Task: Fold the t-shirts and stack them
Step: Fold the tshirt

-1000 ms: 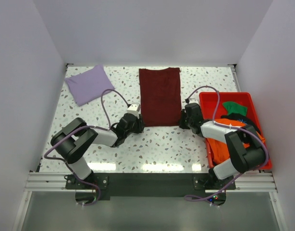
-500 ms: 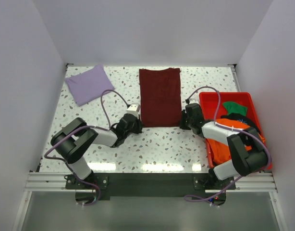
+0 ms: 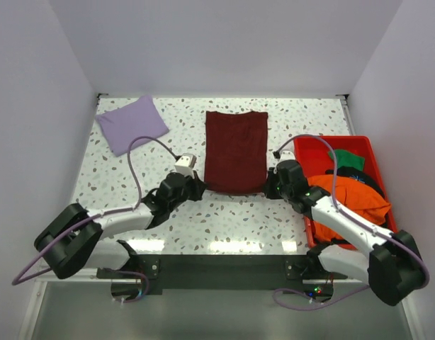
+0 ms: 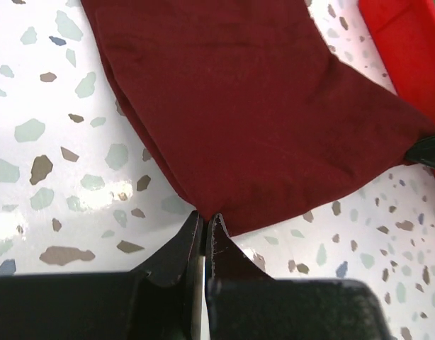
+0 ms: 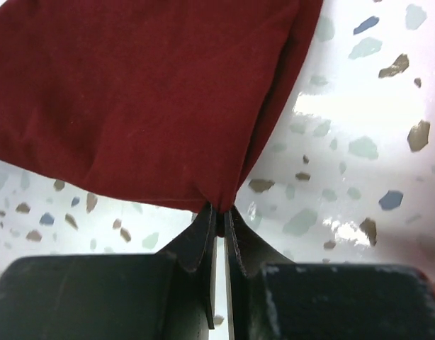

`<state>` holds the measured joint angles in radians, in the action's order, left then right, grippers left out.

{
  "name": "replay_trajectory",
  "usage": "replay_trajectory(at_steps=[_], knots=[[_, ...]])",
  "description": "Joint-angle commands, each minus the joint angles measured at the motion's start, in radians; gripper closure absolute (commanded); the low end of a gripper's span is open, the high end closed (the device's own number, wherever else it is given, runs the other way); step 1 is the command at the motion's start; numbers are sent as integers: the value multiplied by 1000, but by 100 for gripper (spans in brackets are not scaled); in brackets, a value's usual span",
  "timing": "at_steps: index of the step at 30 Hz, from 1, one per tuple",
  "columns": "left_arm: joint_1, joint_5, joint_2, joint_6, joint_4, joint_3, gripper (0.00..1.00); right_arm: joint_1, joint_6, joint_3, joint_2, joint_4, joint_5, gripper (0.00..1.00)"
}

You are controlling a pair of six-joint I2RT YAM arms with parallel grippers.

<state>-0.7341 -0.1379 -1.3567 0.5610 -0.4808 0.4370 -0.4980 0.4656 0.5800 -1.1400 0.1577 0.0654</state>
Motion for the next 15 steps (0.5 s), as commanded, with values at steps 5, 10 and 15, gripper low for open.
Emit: replay_trajectory(at_steps=[5,10,15], knots=[[-74,9,272,36,133,-24,100,-135,59,47,210,230,129,100],[-102,-5,376,31,182,3,100,-149,50,110,312,318,197,100],[-103,-15,318,11,139,46,100,-148,18,194,273,287,255,100]])
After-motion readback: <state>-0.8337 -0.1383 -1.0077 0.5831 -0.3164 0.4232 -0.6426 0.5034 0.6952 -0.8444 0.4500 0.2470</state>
